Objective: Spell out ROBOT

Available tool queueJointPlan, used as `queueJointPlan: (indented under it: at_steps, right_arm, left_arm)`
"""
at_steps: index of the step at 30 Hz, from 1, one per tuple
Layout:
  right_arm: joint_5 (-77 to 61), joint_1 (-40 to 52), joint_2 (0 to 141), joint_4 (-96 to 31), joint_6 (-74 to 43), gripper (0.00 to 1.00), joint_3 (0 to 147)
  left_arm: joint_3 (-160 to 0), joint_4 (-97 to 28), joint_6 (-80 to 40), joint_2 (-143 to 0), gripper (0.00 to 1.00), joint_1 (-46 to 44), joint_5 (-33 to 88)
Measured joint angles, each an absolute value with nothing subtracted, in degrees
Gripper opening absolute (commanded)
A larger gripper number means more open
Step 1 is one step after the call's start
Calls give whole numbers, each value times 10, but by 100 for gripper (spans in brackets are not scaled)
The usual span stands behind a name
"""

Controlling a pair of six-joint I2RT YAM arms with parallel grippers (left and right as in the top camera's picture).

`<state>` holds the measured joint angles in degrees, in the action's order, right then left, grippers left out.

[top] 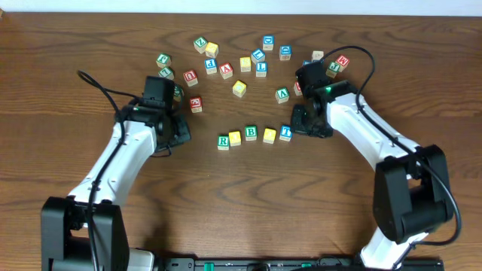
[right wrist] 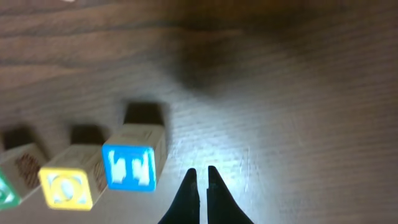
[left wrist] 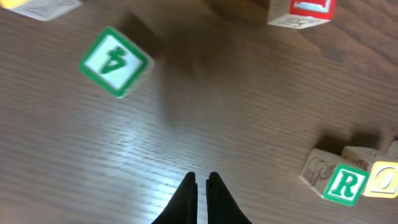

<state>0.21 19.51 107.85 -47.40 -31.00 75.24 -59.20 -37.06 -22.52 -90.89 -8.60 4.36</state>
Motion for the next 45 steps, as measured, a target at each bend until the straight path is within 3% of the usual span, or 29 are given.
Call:
queueJointPlan:
  at_steps: [12,45]
  right_arm:
    - [2,195,1113,-458,-310,1,752]
    - [-30,199,1136,-403,-290,1,743]
  left_arm:
    - [-589,-316,-264,-992,8,-148,57]
    - [-589,-267,-271,-1020,7,-174,61]
